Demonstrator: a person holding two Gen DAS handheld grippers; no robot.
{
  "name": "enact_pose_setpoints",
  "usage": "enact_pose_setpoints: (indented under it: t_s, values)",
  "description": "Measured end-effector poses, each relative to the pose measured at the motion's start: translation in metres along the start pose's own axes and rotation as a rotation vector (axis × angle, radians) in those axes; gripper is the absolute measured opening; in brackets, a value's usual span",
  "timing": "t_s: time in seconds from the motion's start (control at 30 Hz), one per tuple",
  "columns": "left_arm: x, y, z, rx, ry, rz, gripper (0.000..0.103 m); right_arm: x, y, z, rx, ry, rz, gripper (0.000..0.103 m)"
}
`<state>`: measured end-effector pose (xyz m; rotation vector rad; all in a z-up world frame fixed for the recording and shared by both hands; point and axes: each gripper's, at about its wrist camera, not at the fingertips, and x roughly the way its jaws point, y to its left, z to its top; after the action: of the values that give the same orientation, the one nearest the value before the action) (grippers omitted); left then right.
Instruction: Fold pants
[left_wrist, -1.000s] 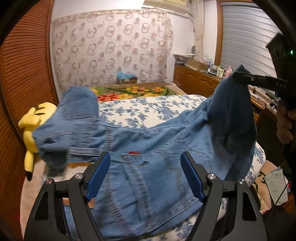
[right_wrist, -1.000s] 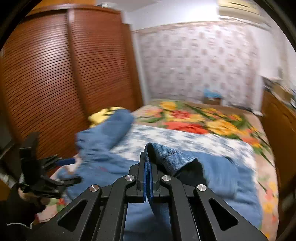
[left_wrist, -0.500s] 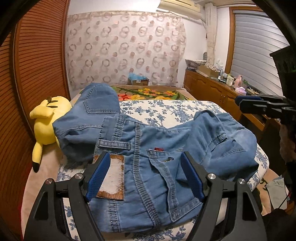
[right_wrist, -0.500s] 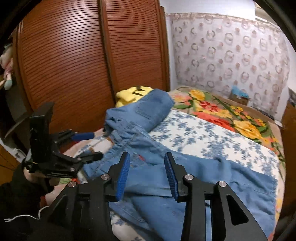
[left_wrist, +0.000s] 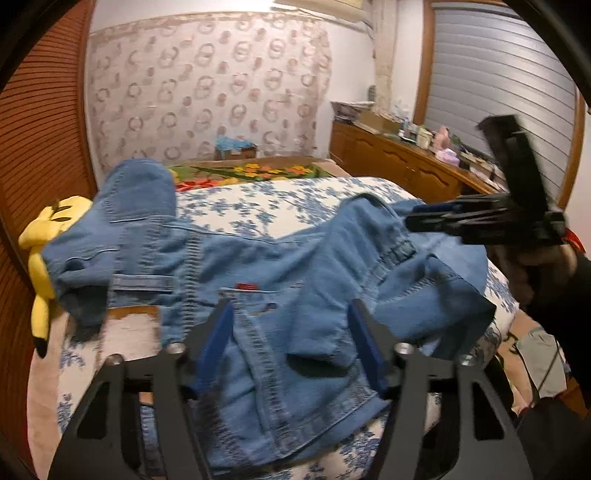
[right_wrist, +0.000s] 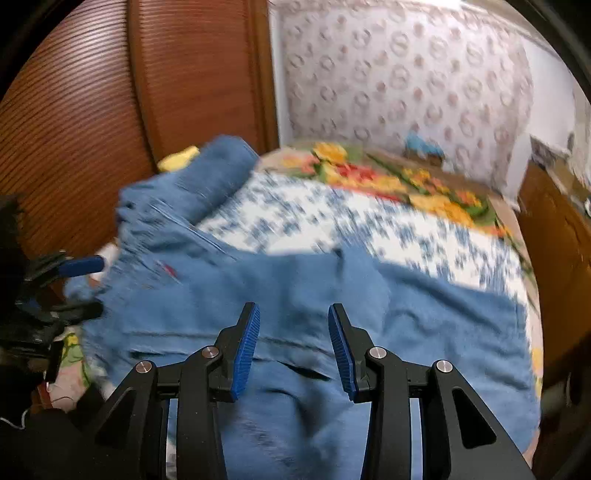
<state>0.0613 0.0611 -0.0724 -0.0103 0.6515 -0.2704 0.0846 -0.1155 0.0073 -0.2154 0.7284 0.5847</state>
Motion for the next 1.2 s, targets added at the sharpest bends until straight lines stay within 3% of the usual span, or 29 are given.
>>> enact_pose_setpoints:
  t_s: [0.17, 0.37, 0.4, 0.43, 0.53, 0.87, 0.93, 0.97, 1.2]
  values:
    - [0.014, -0.017, -0.003, 0.047, 0.03, -0.069, 0.045, 0.023, -0.006, -0.006, 0.056, 0.044, 0.016, 0.04]
    - [0.043, -0.027, -0.009, 0.087, 0.13, -0.05, 0.049, 0.034, -0.005, -0.002, 0.084, 0.045, 0.063, 0.039]
    - [0.047, -0.027, -0.01, 0.09, 0.141, -0.046, 0.051, 0.034, -0.006, -0.001, 0.085, 0.038, 0.077, 0.032]
    - [0.048, -0.027, -0.011, 0.091, 0.145, -0.045, 0.052, 0.034, -0.005, 0.001, 0.082, 0.031, 0.097, 0.017]
    - [0.052, -0.028, -0.012, 0.105, 0.152, -0.036, 0.052, 0.032, -0.006, 0.007, 0.079, -0.004, 0.113, 0.004]
    - [0.051, -0.037, -0.016, 0.166, 0.139, 0.003, 0.052, -0.027, -0.002, 0.023, 0.064, -0.193, 0.138, 0.003]
    - [0.048, -0.036, -0.017, 0.165, 0.134, 0.004, 0.042, -0.032, 0.001, 0.021, 0.049, -0.194, 0.128, 0.003]
    - [0.046, -0.035, -0.017, 0.158, 0.132, 0.002, 0.022, -0.032, 0.003, 0.022, 0.045, -0.193, 0.13, 0.003]
    - [0.007, -0.016, -0.005, 0.078, 0.055, -0.043, 0.005, -0.037, 0.004, 0.035, 0.022, -0.216, 0.156, 0.003]
